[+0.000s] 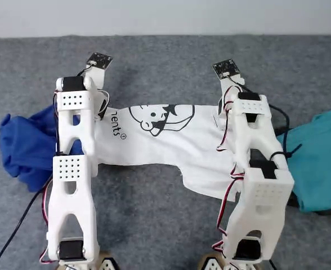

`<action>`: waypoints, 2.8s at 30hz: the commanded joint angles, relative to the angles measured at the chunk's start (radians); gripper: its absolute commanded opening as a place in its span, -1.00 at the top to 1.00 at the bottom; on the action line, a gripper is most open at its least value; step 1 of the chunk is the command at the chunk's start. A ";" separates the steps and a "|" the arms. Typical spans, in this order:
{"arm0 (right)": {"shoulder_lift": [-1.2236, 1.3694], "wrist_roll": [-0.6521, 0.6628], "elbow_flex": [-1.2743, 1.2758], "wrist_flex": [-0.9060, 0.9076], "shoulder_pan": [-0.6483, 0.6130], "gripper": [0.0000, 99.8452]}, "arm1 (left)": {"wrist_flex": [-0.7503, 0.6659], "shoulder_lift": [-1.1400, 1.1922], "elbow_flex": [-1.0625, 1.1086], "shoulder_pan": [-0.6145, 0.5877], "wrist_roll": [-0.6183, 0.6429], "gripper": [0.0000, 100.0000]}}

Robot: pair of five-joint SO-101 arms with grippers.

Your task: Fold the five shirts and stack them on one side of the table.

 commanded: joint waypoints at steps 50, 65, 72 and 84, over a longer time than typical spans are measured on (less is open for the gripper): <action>-0.033 0.018 -0.058 0.154 0.157 0.67 | 0.009 -0.245 0.257 0.032 -0.012 0.73; -0.031 0.028 -0.054 0.157 0.148 0.67 | 0.021 -0.273 0.165 0.032 -0.006 0.57; -0.031 0.029 -0.054 0.160 0.148 0.67 | 0.018 -0.275 0.160 0.037 -0.006 0.40; -0.030 0.029 -0.052 0.160 0.148 0.67 | 0.018 -0.267 0.044 -0.074 -0.006 0.40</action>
